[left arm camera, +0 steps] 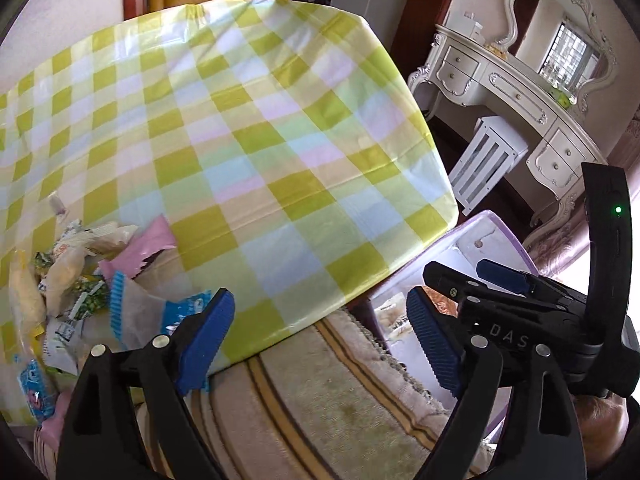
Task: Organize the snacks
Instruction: 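Move both tools back over the snack pile, then grasp the blue-edged clear snack bag with the left gripper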
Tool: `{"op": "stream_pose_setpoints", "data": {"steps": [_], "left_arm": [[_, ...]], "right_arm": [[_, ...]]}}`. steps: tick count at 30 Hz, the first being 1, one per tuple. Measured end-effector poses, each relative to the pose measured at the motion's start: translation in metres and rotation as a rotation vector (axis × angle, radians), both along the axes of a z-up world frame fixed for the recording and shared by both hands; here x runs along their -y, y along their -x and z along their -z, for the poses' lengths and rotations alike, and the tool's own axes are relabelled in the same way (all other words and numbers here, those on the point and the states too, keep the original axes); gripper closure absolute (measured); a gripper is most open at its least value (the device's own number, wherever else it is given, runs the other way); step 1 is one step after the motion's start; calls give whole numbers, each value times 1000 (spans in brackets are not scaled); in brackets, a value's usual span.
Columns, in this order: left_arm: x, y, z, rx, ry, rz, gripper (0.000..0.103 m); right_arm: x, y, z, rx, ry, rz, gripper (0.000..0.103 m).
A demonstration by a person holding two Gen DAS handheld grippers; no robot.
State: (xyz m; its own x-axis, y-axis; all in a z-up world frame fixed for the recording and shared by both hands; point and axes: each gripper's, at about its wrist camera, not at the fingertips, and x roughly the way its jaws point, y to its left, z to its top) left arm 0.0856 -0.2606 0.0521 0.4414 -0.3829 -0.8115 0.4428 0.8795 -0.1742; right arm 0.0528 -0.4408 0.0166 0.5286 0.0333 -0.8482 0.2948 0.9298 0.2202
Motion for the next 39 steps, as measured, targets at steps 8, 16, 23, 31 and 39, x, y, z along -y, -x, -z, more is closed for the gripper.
{"op": "stream_pose_setpoints", "data": {"steps": [8,16,23,31,39], "left_arm": [[-100,-1,0,8,32,-211,16],[-200,10,4,1,53,-408,15],[-271,23,14,-25,41,-538,14],[-308,26,39,-132,65,-557,13],[-299,9,50,-185,66,-480,8]], "right_arm": [[-66,-19,-10,5,15,-140,25],[-118,-28,-13,-1,29,-248,21],[-158,-37,-7,-22,45,-350,21],[-198,-46,6,-73,114,-487,17],[-225,-57,15,-106,217,-594,17]]}}
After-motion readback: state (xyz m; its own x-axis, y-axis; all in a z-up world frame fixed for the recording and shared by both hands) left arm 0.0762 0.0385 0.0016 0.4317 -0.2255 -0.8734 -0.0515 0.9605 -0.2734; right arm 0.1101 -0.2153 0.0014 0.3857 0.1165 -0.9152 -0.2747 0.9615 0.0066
